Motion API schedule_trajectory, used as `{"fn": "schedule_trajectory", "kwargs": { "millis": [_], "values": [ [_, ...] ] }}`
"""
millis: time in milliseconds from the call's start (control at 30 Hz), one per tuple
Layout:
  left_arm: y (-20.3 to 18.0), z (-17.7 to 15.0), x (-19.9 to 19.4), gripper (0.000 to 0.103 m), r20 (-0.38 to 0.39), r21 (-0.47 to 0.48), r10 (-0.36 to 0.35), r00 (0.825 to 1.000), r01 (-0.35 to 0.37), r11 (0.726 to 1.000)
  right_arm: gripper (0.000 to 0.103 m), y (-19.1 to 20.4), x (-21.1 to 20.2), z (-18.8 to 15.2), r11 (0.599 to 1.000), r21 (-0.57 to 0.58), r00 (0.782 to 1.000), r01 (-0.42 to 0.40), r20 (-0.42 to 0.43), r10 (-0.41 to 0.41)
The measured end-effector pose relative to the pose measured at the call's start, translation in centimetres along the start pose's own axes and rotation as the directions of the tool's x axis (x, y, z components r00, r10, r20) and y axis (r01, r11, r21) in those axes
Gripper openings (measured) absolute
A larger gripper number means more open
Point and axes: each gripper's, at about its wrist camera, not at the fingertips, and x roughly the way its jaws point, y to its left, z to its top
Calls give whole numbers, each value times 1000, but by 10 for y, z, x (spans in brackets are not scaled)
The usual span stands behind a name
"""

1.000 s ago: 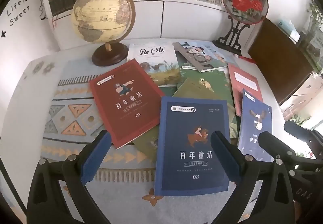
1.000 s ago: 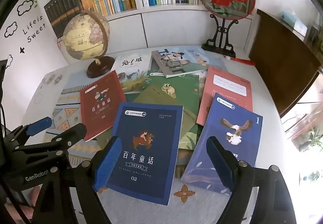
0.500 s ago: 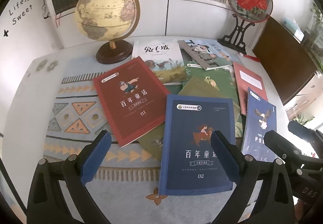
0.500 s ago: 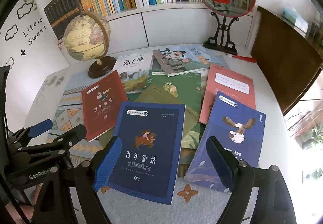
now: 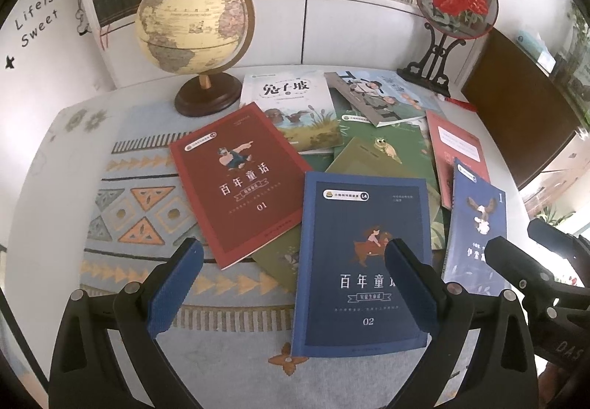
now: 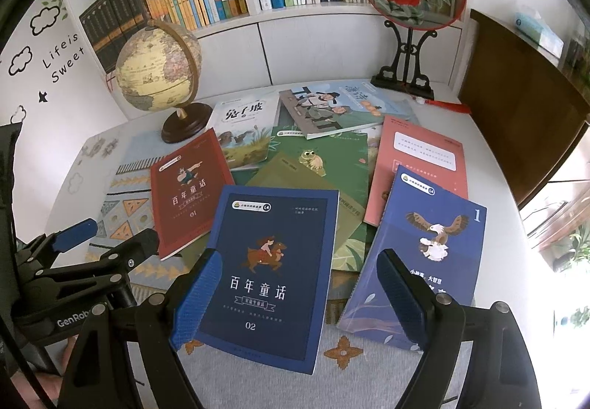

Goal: Organize books
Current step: 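Move both grippers toward the dark blue horse-cover book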

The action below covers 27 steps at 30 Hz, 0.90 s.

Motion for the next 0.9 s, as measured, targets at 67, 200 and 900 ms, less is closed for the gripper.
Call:
{"fn": "schedule_trajectory", "kwargs": {
  "millis": [67,200,900],
  "values": [
    [0,0,0,98,0,2,-1,1000,1,1000,85,0,0,0,1000,2,1000,-5,1,5],
    [0,0,1,98,-1,3,-1,1000,1,1000,85,-1,2,1,1000,11,1000,-11,-4,11],
    [10,-20,21,99,-68,48,27,997,-24,999,85,-12,12,-13,999,52,999,0,-40,2]
  ]
}}
